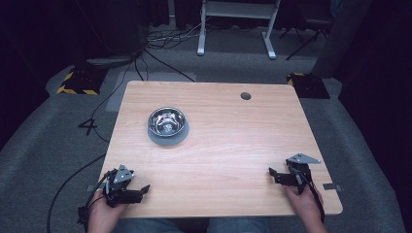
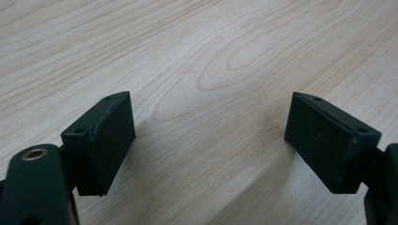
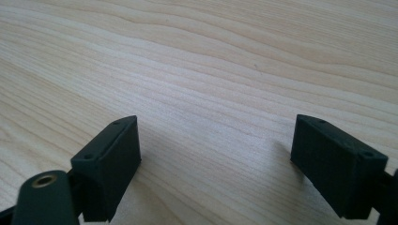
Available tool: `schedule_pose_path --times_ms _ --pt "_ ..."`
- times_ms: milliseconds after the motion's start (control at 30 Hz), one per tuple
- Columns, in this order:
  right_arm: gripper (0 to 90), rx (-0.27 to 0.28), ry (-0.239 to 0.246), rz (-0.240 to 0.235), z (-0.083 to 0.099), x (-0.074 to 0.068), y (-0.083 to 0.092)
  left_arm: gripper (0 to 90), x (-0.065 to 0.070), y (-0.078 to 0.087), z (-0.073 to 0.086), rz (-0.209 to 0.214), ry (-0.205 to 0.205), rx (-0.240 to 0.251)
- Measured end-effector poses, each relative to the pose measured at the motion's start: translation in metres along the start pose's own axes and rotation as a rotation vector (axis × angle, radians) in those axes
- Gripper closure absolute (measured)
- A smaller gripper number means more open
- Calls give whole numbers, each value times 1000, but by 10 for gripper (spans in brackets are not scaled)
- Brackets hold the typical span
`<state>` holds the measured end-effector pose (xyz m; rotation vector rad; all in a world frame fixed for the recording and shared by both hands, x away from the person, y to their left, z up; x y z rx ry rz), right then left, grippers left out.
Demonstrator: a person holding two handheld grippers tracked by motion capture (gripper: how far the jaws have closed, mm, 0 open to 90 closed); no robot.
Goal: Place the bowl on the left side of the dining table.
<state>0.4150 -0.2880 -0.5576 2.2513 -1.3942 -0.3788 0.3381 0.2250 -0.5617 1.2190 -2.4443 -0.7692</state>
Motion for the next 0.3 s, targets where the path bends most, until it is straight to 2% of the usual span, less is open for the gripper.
schedule_pose_path --times_ms 167,300 --pt "163 0 0 0 0 0 0 150 -1 0 0 -2 -6 -2" --pt "163 0 0 0 0 0 0 151 0 0 0 -8 4 -2"
Point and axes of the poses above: each handheld gripper's, and its own axes: y roughly backward along the jaws, z roughly out of its underside, x roughly to its right, the point moved 8 cm from there along -y, roughly forward along the jaws, and after that the axes turned 11 degrees about x, right-handed, at the moved point
